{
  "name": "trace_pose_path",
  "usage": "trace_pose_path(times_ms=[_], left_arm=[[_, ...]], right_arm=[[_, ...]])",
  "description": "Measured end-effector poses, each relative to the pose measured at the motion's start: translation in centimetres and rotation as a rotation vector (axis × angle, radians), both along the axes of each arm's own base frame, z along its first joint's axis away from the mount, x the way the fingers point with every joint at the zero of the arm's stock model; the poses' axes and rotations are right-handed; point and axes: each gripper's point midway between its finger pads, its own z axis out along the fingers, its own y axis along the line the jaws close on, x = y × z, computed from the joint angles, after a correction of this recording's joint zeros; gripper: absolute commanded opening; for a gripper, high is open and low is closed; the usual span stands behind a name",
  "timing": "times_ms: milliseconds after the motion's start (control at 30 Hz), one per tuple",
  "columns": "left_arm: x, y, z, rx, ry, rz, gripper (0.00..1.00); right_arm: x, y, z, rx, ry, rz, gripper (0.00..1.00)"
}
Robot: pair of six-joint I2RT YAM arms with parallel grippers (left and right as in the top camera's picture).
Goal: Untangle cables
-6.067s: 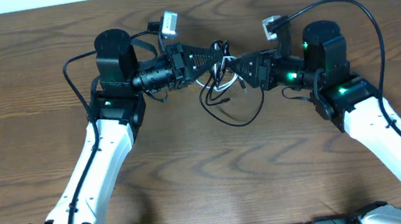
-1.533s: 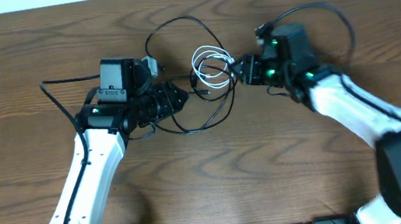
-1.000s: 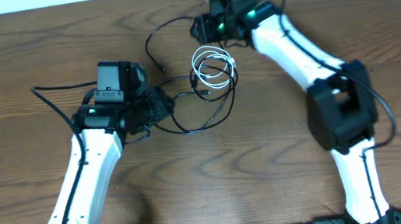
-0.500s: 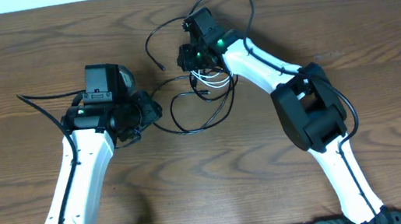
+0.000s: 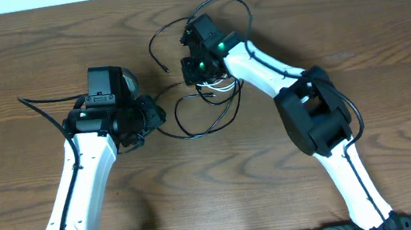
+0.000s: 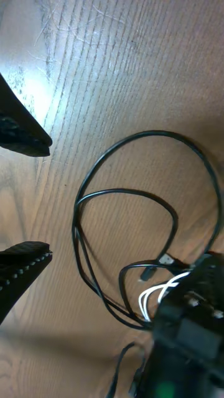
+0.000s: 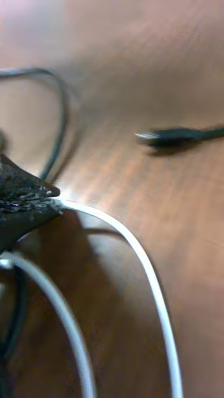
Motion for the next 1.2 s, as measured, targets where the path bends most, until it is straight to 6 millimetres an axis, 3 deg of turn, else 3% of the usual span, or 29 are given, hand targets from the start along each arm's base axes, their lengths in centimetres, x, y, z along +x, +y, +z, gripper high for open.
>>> trace_pose_path(times_ms=[67,167,300,467,667,700,767,867,933,967,1033,1100,1167,1200], left_arm=[[0.0,0.0,0.0,0.000,0.001,0.000,0.49],[0.0,0.0,0.0,0.000,0.001,0.000,0.49],[0.0,0.0,0.0,0.002,-0.002,-0.004,0.49],[0.2,0.0,0.1,0.008,-0.017,-0.022,0.49],[0.3,0.0,0.1,0.010,-0.023,-0.028,0.49],[0.3,0.0,0.1,0.010,-0.023,-0.029,0.49],[0.3,0.0,0.1,0.011,-0.026,-0.032,0.49],[0.4,0.0,0.1,0.014,-0.030,-0.039,0.49],[0.3,0.0,0.1,0.019,-0.034,-0.052,0.49],[0.4,0.0,0.1,0.021,-0.036,-0.056,0.49],[0.3,0.0,0.1,0.025,-0.039,-0.068,0.49],[0.4,0.0,0.1,0.027,-0.041,-0.072,0.49],[0.4,0.0,0.1,0.028,-0.042,-0.074,0.49],[0.4,0.0,0.1,0.028,-0.042,-0.074,0.49]], right_arm=[[-1.4,-1.1,1.0,0.070,0.079,0.077,0.01],[-2.0,-3.6,5.6,0.157,0.120,0.107,0.01],[-2.3,-6.4,16.0,0.248,0.009,0.109,0.01],[-4.5,-7.1,28.0,0.351,-0.240,0.160,0.01],[-6.6,-8.9,37.1,0.403,-0.457,0.121,0.01],[-7.2,-9.5,39.7,0.423,-0.524,0.101,0.01],[-7.8,-10.3,41.5,0.431,-0.565,0.077,0.01],[-8.4,-12.0,42.7,0.399,-0.584,0.012,0.04],[-8.5,-13.0,41.6,0.349,-0.542,-0.042,0.19],[-8.4,-13.5,40.6,0.315,-0.508,-0.069,0.33],[-7.9,-14.3,37.6,0.229,-0.429,-0.114,0.40],[-7.0,-14.6,34.4,0.155,-0.352,-0.136,0.40],[-6.2,-14.7,31.8,0.103,-0.296,-0.138,0.33],[-5.5,-14.6,29.3,0.058,-0.252,-0.127,0.31]])
